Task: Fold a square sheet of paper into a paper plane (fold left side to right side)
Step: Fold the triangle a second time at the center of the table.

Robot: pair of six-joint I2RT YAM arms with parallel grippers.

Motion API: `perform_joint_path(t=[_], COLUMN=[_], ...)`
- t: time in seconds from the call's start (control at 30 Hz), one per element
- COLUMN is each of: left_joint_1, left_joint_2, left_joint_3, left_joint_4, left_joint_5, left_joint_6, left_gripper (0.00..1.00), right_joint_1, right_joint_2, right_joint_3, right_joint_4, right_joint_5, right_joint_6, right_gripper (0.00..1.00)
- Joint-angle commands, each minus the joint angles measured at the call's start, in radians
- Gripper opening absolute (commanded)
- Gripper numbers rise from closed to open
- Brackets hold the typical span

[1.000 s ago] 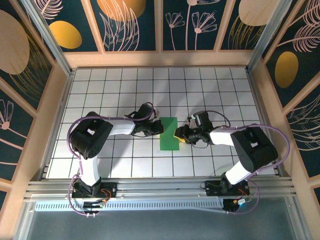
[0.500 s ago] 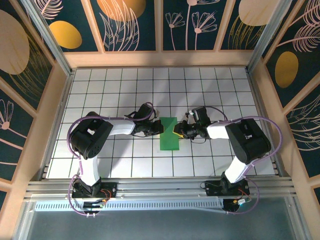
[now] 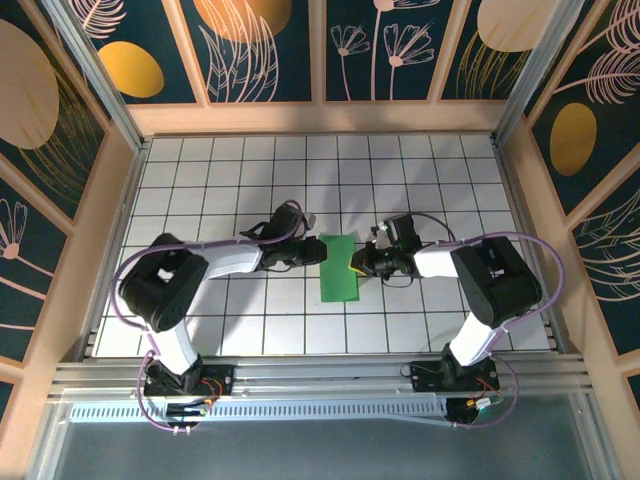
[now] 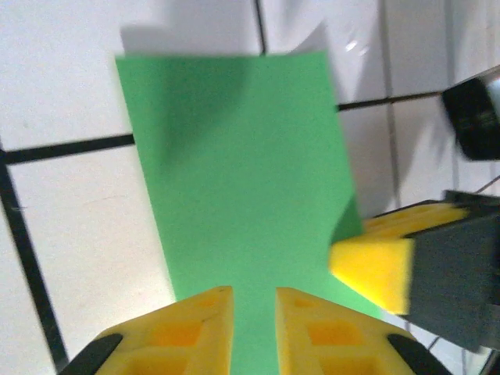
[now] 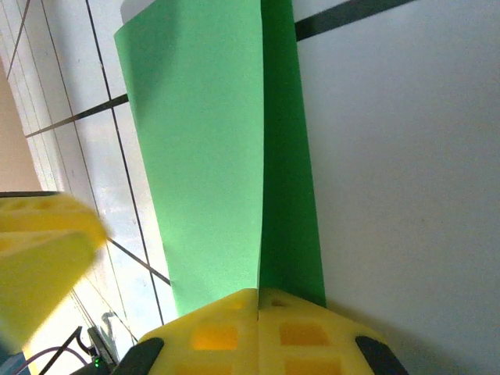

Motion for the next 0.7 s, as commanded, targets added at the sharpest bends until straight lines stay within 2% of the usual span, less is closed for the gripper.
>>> perform_joint_path(t=[0.0,0.13,0.3,0.5,0.67], left_joint_1=[-0.016,-0.084,-0.246,-0.434,-0.528], left_joint_2=[-0.123,-0.213,-0.258,-0.211,-0.097], left_joint_3=[-0.029,-0.045,-0.041,0.004,0.099], left_joint_4=[-0.019,-0.093,-0.166,-0.216,-0.277], left_joint_5=[-0.081,-0.165,-0.326,-0.528,-0.653], left_joint_6=[0.085,0.187,0.292,0.383,0.444], left_gripper=[0.25,0.33,0.45,0.57,0.64], right_joint_1=[-0.004,-0.001,0.001,0.000,0.003], right_joint_2=[-0.051,-0.052,-0.054,-0.069,-0.067], right_joint_3=[0.021,0.027,0.030,0.030,0.035], right_joint_4=[-0.031,-0.051,-0.072,-0.079,-0.085], right_joint_5=[0.004,-0.003,0.010,0.028,0.030], right_joint_6=[0.014,0.040,0.064,0.088,0.091], right_gripper=[0.01,0.01,0.01,0.00,0.00])
